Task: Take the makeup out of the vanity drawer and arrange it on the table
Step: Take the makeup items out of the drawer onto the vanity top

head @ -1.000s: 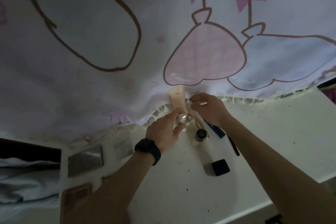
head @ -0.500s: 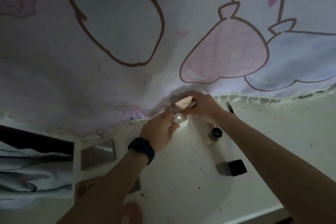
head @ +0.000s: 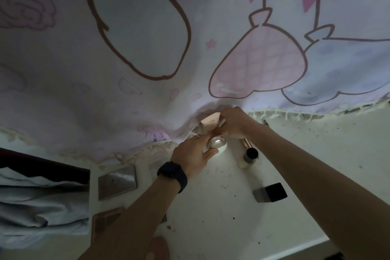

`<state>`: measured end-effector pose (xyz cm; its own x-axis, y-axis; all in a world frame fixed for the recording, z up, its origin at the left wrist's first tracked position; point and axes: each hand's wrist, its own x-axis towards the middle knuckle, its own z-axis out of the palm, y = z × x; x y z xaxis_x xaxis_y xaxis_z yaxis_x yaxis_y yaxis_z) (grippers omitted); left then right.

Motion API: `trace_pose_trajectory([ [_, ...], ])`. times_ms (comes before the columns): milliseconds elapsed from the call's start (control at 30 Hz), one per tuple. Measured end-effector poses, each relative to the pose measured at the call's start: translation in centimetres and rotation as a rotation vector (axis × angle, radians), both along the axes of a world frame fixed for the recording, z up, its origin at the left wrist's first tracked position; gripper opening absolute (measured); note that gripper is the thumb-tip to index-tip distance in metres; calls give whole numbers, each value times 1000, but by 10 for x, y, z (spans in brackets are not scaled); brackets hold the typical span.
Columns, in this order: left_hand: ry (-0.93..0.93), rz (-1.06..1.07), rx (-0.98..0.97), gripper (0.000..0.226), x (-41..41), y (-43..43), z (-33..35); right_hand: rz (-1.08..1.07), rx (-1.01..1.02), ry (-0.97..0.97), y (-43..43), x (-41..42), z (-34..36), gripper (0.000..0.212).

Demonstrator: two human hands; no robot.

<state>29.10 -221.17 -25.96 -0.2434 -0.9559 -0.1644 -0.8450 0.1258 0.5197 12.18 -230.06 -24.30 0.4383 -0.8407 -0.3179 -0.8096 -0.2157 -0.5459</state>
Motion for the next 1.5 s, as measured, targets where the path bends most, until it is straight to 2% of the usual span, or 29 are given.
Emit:
trace_pose_trajectory([
  [100, -16, -7, 6, 37, 0, 1, -1, 33, -15, 43, -2, 1, 3, 27],
  [200, 21, 36, -13, 48, 2, 8, 4, -23, -8, 1, 1, -11, 4, 46],
  [267, 78, 125, -128, 38, 2, 21, 9, -124, 25, -57, 8, -28, 8, 51],
  [367, 138, 143, -281, 21, -11, 47, 9, -417, -10, -275, 40, -65, 18, 34],
  [433, 140, 67, -240, 21, -29, 62, 4, -610, -144, -377, 80, -89, 23, 22],
  [467, 139, 47, -179, 28, -39, 66, 1, -681, -181, -410, 102, -98, 23, 26],
  [533, 146, 88, -35, 45, -59, 65, -5, -720, -136, -462, 144, -111, 18, 46],
  [600, 165, 162, 77, 53, -78, 59, -9, -615, -23, -482, 180, -119, 9, 61],
  [667, 170, 202, 115, 47, -90, 52, -14, -480, 67, -467, 200, -119, 0, 69],
  [767, 145, 200, 81, 33, -92, 52, -21, -412, 87, -428, 208, -107, -14, 57],
  [867, 99, 199, 37, 34, -75, 65, -28, -415, 114, -432, 204, -91, -24, 44],
  [1033, 40, 198, -3, 34, -36, 75, -33, -336, 193, -478, 199, -60, -32, 41],
  [1133, 28, 182, 19, 32, -33, 72, -29, -303, 197, -452, 197, -55, -32, 47],
  [1200, 48, 174, 46, 40, -33, 70, -20, -283, 193, -426, 197, -64, -30, 64],
  [1233, 65, 181, 50, 43, -29, 70, -13, -293, 183, -417, 197, -73, -29, 70],
  [1300, 56, 175, 4, 39, -18, 69, 4, -383, 105, -383, 194, -95, -28, 68],
  [1433, 53, 33, -213, 21, -7, 54, 56, -777, -131, -193, 165, -135, -29, 33],
  [1500, 43, -95, -345, 17, -25, 29, 81, -771, -115, -55, 148, -140, -34, 44],
])
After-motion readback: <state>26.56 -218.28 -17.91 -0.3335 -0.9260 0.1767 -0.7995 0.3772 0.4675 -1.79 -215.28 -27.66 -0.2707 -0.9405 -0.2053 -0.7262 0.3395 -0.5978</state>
